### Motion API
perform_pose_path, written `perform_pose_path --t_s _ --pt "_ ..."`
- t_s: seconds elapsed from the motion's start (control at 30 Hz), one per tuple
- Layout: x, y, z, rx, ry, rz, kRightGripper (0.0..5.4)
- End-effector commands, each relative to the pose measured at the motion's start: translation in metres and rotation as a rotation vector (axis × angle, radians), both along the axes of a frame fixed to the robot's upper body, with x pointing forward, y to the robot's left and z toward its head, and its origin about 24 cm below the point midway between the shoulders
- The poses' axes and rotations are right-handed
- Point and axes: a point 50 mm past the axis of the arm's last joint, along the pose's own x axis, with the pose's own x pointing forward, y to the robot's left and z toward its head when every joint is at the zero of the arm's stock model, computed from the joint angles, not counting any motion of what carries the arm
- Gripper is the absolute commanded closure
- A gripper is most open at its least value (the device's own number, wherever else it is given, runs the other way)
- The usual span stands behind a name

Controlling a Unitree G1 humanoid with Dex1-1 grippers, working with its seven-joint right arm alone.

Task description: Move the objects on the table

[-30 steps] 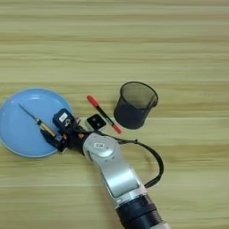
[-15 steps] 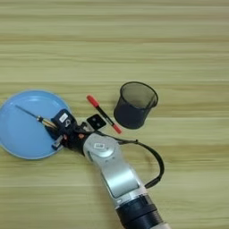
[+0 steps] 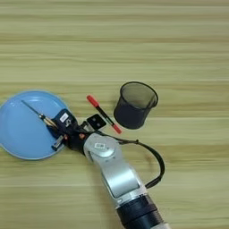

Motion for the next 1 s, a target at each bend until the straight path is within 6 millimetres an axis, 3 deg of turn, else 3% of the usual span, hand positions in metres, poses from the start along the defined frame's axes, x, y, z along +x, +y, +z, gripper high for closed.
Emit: perform_pose_path --t_s 0.03,0.6,1.0 --pt "0.013 -0.003 0.027 0.012 -0.12 -0.018 4.56" --pt "0.016 -0.011 0.075 0.079 -0.273 -0.055 4.56" --pt "0.016 -0.059 0.116 0.114 -0.404 -0.218 4.56"
